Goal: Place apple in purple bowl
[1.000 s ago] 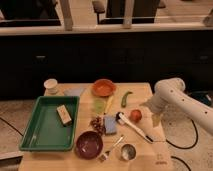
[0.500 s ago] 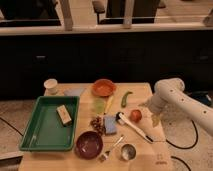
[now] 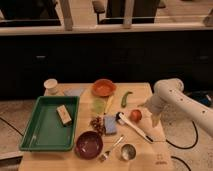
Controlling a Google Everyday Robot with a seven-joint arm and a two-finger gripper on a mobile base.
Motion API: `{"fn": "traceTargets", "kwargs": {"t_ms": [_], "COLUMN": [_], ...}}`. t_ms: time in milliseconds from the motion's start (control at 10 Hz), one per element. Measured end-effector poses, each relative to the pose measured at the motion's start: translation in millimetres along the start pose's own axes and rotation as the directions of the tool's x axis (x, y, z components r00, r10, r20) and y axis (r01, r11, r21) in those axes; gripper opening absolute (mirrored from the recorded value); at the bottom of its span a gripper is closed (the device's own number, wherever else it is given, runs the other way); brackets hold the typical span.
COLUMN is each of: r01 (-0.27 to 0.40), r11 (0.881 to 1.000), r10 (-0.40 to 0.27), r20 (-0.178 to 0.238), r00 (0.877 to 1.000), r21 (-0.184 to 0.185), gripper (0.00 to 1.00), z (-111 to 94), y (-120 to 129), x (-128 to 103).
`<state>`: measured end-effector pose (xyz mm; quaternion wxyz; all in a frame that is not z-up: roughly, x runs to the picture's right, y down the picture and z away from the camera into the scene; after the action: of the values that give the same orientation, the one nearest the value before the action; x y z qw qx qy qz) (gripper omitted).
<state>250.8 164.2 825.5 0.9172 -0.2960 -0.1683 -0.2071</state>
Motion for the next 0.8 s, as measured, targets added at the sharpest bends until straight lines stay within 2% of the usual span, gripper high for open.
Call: {"fn": "traceTargets", "kwargs": {"t_ms": [800], "r01": [0.079], "r11": [0.997], "r10": [-0.079], "r20": [0.037], "r00": [0.996], "r21": [0.004], "gripper": [0.8], "z": [9.8], "y": [-4.4], "x": [-0.4]}}
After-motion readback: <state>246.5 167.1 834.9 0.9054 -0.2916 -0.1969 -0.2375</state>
